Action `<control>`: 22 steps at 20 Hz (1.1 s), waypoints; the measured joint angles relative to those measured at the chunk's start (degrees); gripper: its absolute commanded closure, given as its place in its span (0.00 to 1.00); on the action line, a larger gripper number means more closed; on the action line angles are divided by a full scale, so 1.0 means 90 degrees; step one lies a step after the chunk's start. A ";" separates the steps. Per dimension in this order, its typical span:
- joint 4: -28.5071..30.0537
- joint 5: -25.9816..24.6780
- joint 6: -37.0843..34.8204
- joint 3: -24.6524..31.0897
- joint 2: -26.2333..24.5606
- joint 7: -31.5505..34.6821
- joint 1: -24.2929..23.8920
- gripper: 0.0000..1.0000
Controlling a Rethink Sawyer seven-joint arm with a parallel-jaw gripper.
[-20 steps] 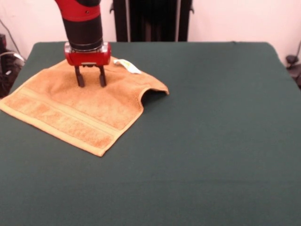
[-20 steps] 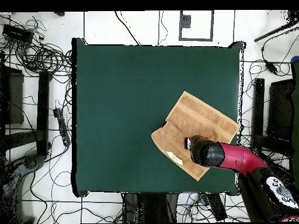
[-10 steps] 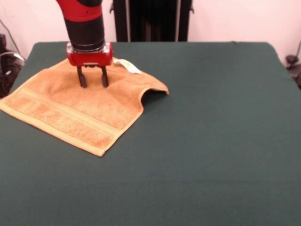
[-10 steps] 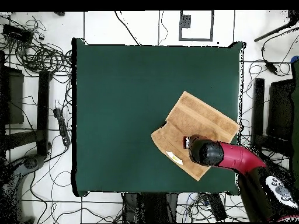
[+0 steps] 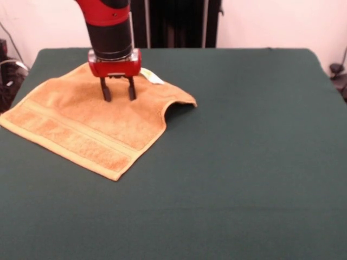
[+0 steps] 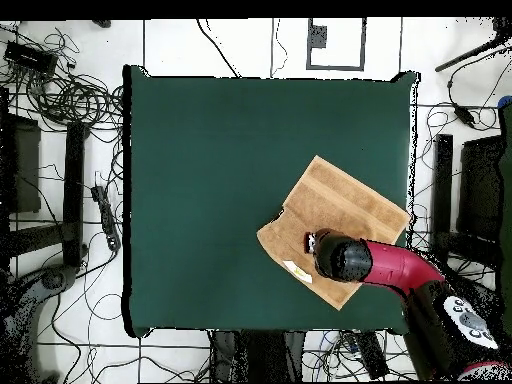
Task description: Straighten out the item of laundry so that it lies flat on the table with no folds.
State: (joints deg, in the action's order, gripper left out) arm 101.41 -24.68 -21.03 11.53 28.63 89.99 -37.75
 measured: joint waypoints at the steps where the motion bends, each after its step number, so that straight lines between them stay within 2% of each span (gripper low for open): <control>1: 0.0000 0.0037 0.0000 0.0000 0.0000 0.0000 0.0047 0.00; 12: 0.0001 0.0318 -0.0001 -0.0004 -0.0001 0.0000 0.0384 0.00; 22: 0.0053 0.0585 -0.0001 -0.0005 0.0010 0.0000 0.0477 0.00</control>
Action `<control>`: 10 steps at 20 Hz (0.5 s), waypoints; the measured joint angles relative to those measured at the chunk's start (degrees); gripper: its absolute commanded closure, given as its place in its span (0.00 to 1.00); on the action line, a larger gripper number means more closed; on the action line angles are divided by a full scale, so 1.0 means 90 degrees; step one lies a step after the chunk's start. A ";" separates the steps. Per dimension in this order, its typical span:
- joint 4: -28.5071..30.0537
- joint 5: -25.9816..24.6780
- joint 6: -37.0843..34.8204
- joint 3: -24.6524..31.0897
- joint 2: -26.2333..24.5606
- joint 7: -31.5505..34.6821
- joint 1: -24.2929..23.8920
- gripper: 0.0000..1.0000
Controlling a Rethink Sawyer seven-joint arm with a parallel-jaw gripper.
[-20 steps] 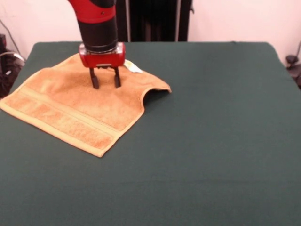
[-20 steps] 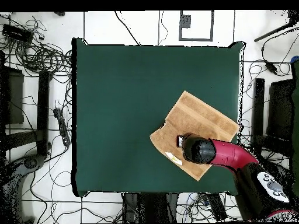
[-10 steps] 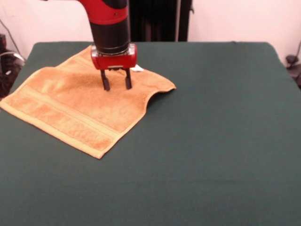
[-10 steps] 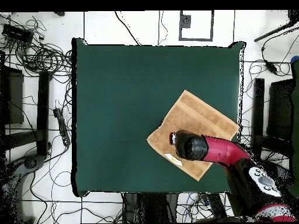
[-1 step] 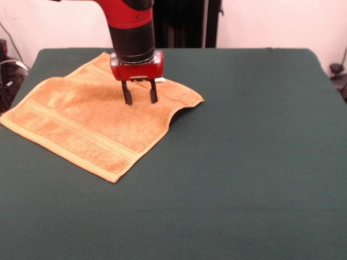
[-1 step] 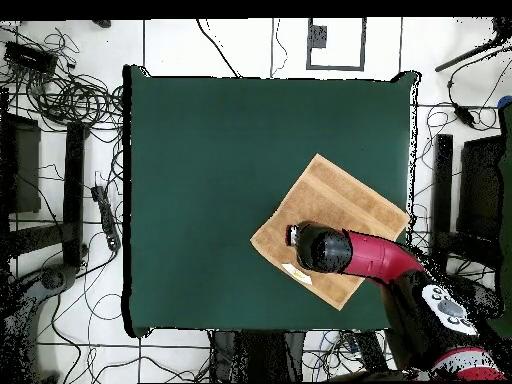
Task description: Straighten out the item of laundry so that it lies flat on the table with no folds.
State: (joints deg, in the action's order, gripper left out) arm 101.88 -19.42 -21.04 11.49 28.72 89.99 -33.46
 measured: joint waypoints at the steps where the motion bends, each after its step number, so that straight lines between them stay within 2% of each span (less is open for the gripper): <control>1: 0.0010 0.0026 0.0000 0.0000 0.0003 0.0000 0.0007 0.00; 10: 0.0106 0.0187 0.0001 0.0001 0.0024 0.0000 0.0075 0.00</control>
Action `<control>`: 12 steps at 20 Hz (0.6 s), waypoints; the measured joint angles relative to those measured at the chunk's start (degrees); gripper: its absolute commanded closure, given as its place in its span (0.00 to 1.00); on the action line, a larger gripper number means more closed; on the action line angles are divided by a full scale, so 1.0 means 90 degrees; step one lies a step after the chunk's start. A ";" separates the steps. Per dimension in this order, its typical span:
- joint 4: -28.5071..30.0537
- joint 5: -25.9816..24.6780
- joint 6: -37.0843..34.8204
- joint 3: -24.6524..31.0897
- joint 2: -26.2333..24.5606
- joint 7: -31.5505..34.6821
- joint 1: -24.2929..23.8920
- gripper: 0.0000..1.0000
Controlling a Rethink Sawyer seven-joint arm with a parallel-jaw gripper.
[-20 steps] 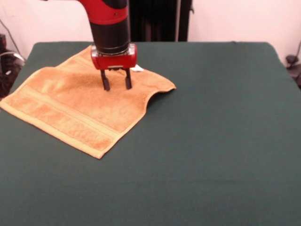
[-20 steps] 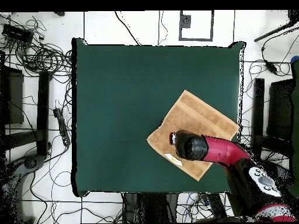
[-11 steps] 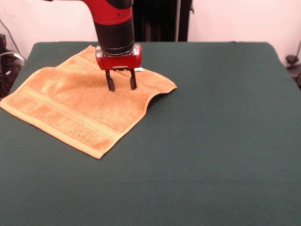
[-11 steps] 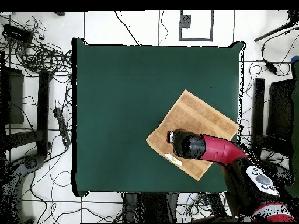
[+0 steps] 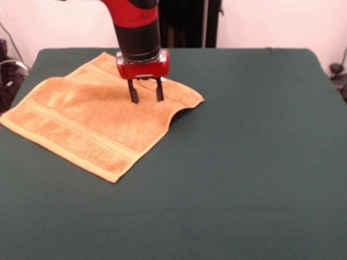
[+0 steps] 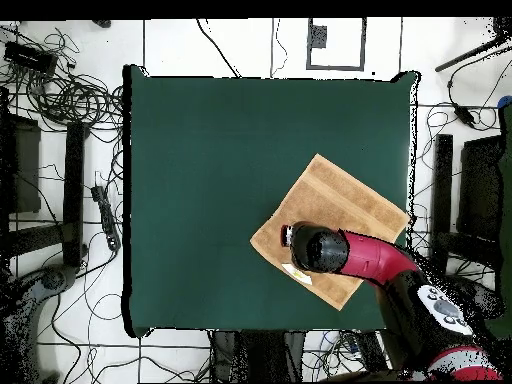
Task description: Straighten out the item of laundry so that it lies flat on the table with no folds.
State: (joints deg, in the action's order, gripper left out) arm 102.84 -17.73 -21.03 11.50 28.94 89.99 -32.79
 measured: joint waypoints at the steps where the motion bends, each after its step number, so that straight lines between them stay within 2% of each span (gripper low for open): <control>1: 0.0012 0.0000 0.0000 -0.0001 -0.0001 0.0000 0.0020 0.00; 12: -0.0041 0.0000 0.0012 -0.0148 -0.0254 0.0000 0.0532 0.00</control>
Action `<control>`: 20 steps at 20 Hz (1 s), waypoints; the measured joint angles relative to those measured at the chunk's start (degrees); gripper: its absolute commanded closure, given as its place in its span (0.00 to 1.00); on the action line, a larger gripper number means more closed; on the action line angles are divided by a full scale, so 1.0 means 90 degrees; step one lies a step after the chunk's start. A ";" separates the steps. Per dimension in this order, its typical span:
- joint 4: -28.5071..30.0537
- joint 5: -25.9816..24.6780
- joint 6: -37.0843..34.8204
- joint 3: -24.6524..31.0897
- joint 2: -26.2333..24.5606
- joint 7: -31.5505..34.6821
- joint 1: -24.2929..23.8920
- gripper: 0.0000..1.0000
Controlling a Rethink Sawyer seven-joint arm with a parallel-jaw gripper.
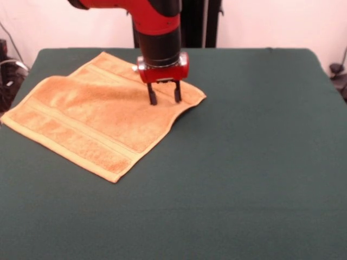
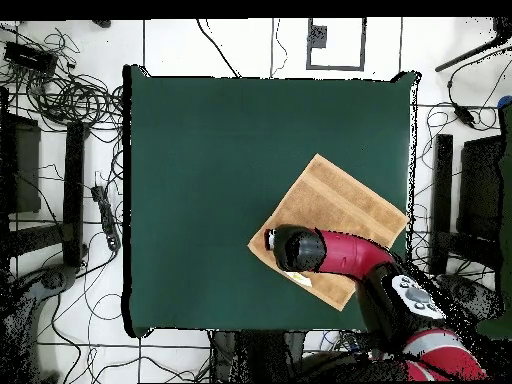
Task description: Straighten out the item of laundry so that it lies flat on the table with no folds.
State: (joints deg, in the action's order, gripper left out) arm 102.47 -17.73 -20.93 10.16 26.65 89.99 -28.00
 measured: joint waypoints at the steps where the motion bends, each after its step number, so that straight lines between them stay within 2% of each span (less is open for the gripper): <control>1: -0.0023 0.0000 0.0012 -0.0022 -0.0026 0.0000 0.0043 0.00; 10: -0.0152 0.0009 0.0013 -0.0264 -0.0066 0.0000 0.0319 0.00; 20: -0.0156 0.0153 0.0009 -0.0299 -0.0078 0.0000 0.0336 0.00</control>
State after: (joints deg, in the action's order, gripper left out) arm 101.07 -16.36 -20.84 7.47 25.95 89.99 -24.98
